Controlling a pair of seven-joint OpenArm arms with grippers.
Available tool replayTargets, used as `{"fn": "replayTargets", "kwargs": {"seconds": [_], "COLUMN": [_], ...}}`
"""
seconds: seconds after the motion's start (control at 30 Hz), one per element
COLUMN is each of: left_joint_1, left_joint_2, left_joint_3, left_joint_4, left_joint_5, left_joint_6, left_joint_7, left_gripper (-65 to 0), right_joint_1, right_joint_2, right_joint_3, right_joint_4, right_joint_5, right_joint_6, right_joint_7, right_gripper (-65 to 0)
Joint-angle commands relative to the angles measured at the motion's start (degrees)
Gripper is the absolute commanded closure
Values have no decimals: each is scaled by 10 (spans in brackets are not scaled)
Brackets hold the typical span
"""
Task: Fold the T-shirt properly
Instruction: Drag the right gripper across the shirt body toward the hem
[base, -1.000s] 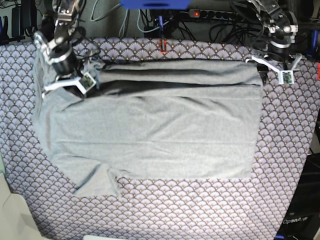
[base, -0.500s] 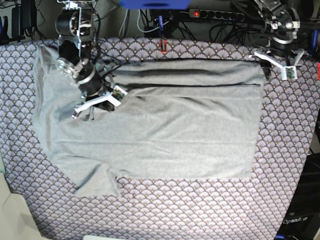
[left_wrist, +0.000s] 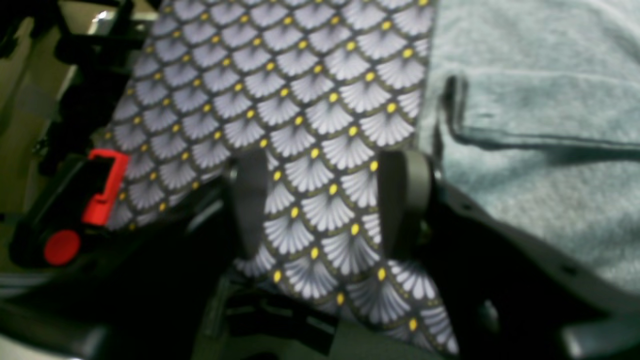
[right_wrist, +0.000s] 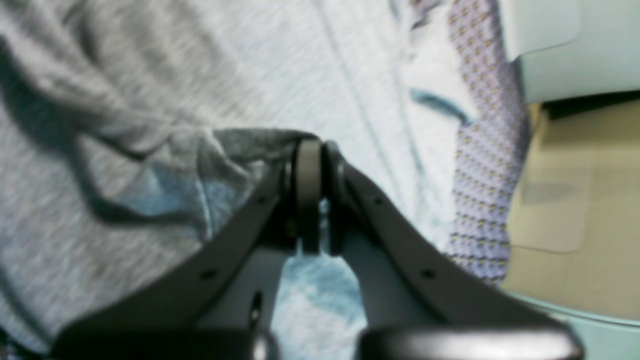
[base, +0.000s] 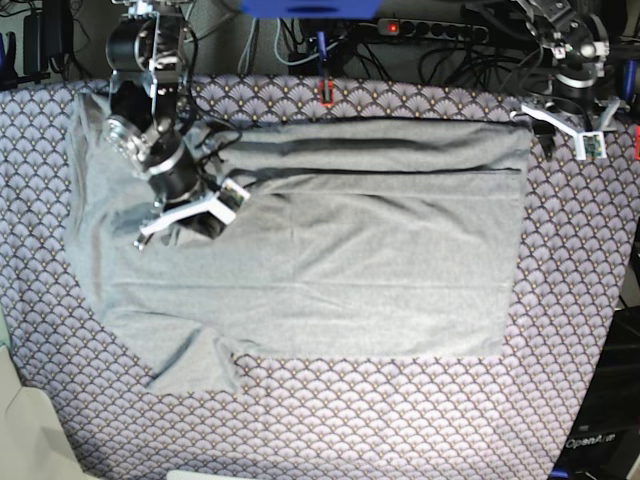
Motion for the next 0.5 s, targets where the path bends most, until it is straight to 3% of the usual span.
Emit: {"fn": "replayTargets", "kwargs": {"seconds": [0.0, 0.23, 0.47], "left_joint_1": [-1, -1, -2], "left_joint_2": [-3, -5, -4], "left_joint_3": [-1, -1, -1], "left_joint_4": [12, 12, 12], "left_joint_5": [-8, -8, -8], "left_joint_6": [3, 3, 2], "left_joint_7": [-14, -14, -14], "left_gripper": [-338, -347, -493], "right_joint_1": [14, 15, -10], "right_joint_2": [-9, -11, -13], "right_joint_3": [-1, -1, -1], "right_joint_4": [18, 30, 24], "right_joint_5": [6, 4, 5], "right_joint_6": [-7, -7, -7], "right_joint_7": [14, 12, 13], "right_gripper": [0, 0, 0]}}
